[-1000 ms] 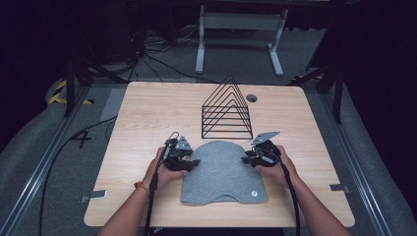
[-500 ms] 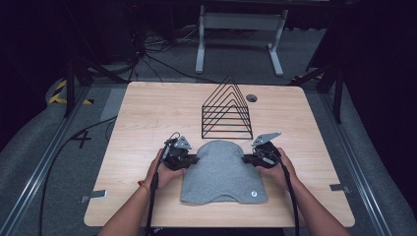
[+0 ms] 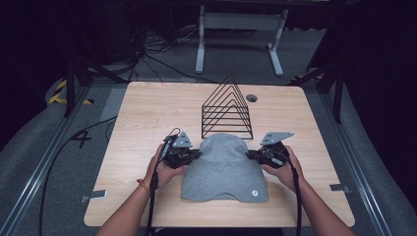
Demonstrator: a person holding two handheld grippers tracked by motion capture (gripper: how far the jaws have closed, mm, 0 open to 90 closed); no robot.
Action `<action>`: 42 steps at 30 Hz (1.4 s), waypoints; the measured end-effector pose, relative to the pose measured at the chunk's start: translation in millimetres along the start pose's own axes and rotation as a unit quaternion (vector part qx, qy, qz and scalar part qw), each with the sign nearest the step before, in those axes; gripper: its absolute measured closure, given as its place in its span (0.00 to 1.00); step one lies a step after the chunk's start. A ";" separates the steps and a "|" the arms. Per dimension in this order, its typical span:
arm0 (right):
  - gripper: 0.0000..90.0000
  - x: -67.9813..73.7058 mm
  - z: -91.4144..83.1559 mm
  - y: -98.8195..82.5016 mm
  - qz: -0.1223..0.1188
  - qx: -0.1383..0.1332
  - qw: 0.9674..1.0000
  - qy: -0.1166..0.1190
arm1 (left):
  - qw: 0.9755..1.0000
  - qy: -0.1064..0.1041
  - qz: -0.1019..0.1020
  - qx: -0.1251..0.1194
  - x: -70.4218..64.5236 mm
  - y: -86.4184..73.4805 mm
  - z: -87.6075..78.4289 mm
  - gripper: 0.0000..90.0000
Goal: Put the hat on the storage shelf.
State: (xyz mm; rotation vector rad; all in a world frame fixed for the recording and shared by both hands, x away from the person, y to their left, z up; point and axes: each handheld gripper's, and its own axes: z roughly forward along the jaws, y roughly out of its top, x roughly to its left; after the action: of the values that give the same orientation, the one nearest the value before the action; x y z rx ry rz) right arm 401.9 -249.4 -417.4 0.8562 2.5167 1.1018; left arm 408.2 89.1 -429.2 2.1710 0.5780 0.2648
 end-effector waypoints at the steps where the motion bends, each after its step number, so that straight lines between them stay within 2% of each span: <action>1: 0.96 1.0 -4.5 1.6 -0.005 -0.006 1.000 -0.004 | 1.000 0.001 0.003 -0.004 -2.8 4.0 -4.0 0.94; 2: 0.96 3.0 -9.9 3.8 -0.013 -0.010 1.000 -0.011 | 1.000 0.002 0.011 -0.008 -3.9 7.5 -7.4 0.94; 4: 0.96 5.6 -19.1 8.1 -0.024 -0.020 0.999 -0.017 | 1.000 0.002 0.015 -0.017 -6.4 13.4 -12.3 0.94; 10: 0.96 4.6 -42.7 20.8 -0.030 -0.050 0.998 -0.029 | 0.999 0.004 0.033 -0.035 -6.4 34.9 -22.5 0.94; 15: 0.96 3.8 -59.7 32.1 -0.036 -0.065 0.997 -0.038 | 0.997 0.011 0.054 -0.047 -6.1 56.9 -33.3 0.94; 17: 0.96 3.2 -65.6 38.2 -0.040 -0.067 0.996 -0.043 | 0.997 0.011 0.055 -0.054 -3.6 64.3 -37.5 0.94; 22: 0.96 0.5 -83.4 55.0 -0.046 -0.084 0.994 -0.056 | 0.995 0.017 0.072 -0.069 -1.7 89.1 -53.7 0.94; 28: 0.96 -2.0 -110.5 79.7 -0.056 -0.107 0.989 -0.080 | 0.990 0.034 0.111 -0.079 -3.6 125.1 -72.6 0.94; 33: 0.96 -6.7 -128.1 97.2 -0.063 -0.123 0.985 -0.099 | 0.989 0.034 0.110 -0.092 -1.1 148.8 -76.1 0.94; 34: 0.96 -8.7 -131.4 100.8 -0.061 -0.126 0.985 -0.100 | 0.988 0.035 0.115 -0.095 -0.1 152.8 -76.3 0.94; 42: 0.96 -20.7 -145.1 120.2 -0.059 -0.138 0.982 -0.115 | 0.987 0.041 0.116 -0.106 6.9 179.0 -78.7 0.94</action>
State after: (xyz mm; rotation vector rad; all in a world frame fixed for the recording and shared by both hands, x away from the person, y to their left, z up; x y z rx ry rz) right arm 402.1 -281.6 -230.6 0.7028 2.1355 1.2001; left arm 440.0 51.8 -239.8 2.0254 0.3244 0.5204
